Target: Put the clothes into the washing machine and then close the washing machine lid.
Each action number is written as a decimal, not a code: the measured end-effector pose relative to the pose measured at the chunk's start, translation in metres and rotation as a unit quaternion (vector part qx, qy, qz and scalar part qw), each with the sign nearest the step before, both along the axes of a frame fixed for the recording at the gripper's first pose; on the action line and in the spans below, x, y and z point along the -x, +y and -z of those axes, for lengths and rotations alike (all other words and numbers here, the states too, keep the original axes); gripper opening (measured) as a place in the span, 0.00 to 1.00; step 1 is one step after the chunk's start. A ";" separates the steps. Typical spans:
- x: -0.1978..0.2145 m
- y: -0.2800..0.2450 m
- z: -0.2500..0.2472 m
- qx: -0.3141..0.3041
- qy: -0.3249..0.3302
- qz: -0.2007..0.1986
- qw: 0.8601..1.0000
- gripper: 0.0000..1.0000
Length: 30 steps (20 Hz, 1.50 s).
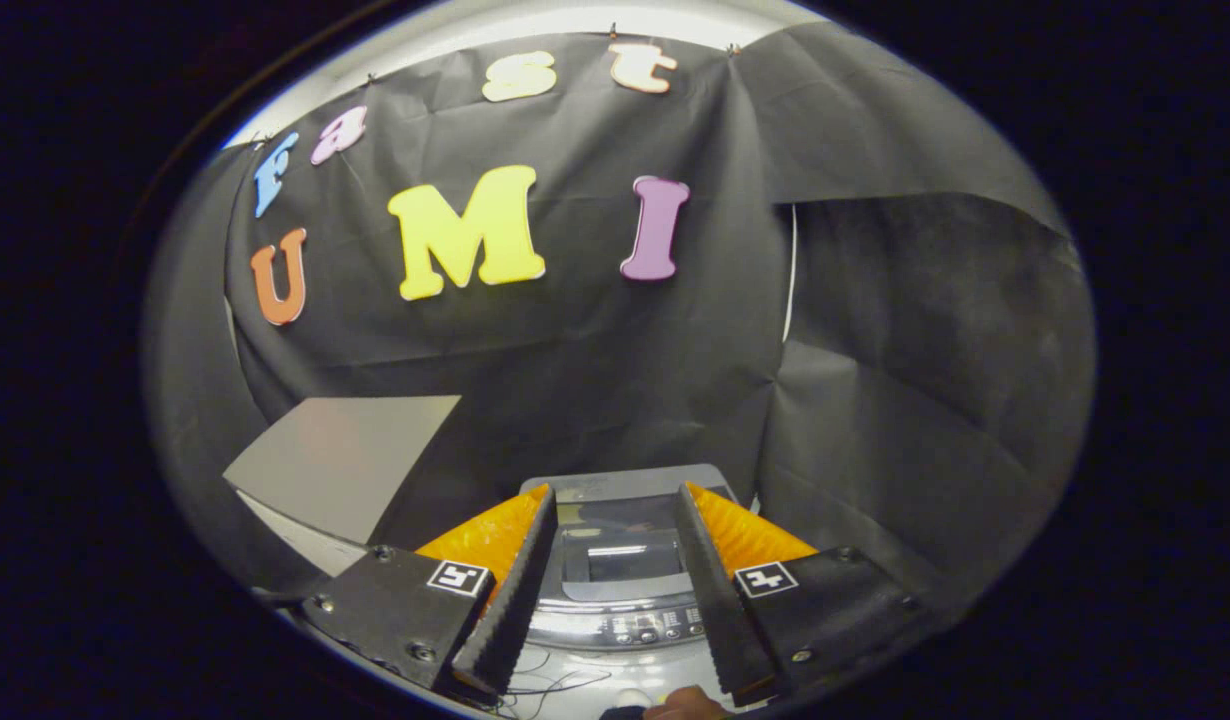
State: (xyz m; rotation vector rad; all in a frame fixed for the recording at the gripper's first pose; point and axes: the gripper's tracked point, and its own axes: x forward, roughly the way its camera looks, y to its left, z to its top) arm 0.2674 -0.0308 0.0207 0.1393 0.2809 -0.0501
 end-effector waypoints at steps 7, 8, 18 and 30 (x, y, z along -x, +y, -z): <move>0.075 -0.009 0.003 0.039 -0.047 -0.022 0.998 0.97; 0.086 -0.013 0.002 0.047 -0.055 -0.019 0.997 0.97; 0.225 -0.038 -0.003 0.074 -0.155 -0.058 0.983 0.97; 0.327 -0.053 0.043 0.042 -0.208 -0.098 0.972 0.99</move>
